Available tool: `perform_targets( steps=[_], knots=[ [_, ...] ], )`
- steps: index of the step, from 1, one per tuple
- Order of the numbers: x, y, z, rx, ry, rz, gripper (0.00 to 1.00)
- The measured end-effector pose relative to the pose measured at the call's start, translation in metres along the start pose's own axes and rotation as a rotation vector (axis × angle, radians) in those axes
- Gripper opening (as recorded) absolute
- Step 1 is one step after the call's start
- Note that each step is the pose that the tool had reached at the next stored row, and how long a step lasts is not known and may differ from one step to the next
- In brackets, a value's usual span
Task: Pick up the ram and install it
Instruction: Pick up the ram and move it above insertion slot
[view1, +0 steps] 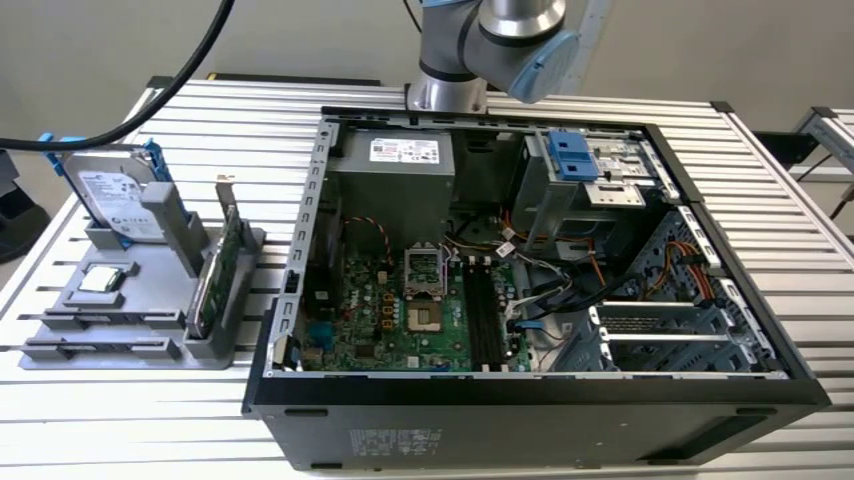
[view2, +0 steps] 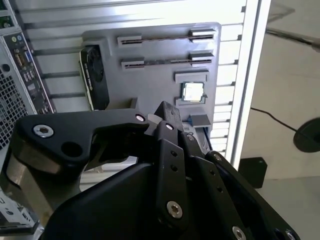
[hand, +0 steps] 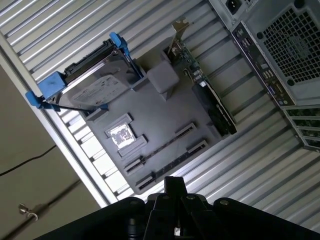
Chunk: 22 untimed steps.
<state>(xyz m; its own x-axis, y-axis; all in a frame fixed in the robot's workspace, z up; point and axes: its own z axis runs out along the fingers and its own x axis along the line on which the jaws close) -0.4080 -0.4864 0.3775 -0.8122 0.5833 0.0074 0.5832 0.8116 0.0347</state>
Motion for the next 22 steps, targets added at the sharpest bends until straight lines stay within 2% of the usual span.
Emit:
perform_targets(
  steps=[22],
  knots=[
    [0.0000, -0.0001, 0.0013, 0.0057, 0.0072, 0.031, 0.00]
  ],
)
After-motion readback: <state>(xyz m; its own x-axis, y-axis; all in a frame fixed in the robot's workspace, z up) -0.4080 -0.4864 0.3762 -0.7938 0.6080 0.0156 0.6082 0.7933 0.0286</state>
